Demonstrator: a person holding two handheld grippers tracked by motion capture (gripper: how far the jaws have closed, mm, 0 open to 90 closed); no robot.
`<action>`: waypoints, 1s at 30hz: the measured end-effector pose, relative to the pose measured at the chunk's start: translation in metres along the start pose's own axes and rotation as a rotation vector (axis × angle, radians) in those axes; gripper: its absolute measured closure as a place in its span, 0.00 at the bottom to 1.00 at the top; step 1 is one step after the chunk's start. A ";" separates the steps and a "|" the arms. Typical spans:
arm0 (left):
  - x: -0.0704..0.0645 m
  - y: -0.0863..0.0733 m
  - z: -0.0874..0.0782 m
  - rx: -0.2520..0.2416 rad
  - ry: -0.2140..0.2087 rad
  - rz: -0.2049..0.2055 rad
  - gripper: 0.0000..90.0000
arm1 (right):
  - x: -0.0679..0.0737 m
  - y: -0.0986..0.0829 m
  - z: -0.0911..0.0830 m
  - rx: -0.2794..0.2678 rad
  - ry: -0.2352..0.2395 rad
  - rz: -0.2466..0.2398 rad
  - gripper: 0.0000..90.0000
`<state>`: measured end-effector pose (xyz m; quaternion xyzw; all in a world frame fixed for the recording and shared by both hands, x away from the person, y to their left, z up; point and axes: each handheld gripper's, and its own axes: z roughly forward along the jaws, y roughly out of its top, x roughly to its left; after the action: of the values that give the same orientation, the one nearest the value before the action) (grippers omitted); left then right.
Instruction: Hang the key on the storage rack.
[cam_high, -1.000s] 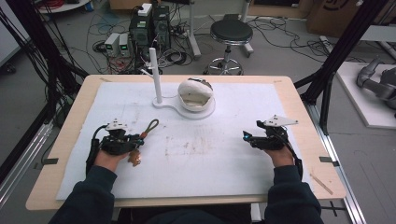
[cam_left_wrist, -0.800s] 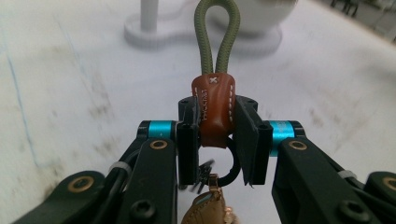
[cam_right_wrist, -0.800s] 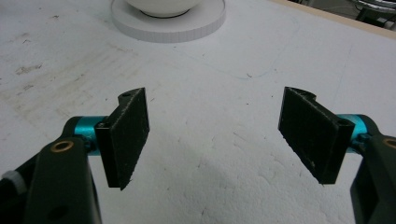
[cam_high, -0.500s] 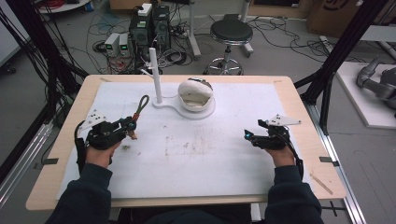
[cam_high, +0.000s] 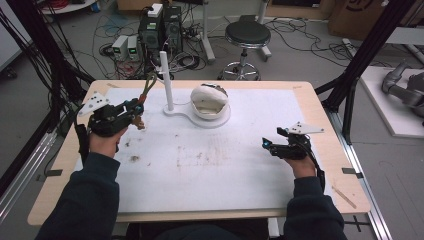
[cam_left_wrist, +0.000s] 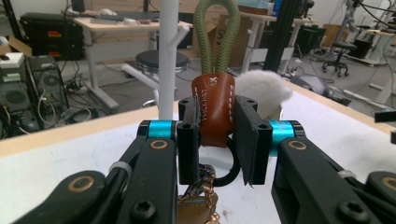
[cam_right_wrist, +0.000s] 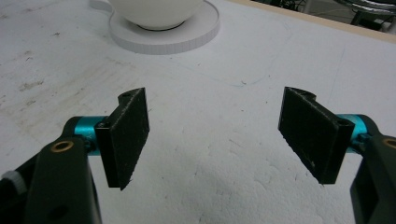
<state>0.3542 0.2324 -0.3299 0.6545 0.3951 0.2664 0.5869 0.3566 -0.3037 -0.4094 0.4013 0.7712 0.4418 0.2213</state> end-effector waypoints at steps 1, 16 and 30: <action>0.000 0.003 0.002 -0.001 0.002 0.003 0.79 | 0.000 0.000 0.000 0.000 0.000 0.000 0.28; 0.008 0.012 0.049 0.129 0.088 0.021 0.79 | 0.000 0.000 0.001 0.006 0.008 -0.003 0.28; 0.008 0.006 0.077 0.225 0.125 0.031 0.79 | 0.001 -0.001 0.002 0.016 0.017 0.000 0.28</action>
<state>0.4221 0.1961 -0.3378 0.7046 0.4480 0.2697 0.4797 0.3572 -0.3023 -0.4112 0.3996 0.7764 0.4390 0.2116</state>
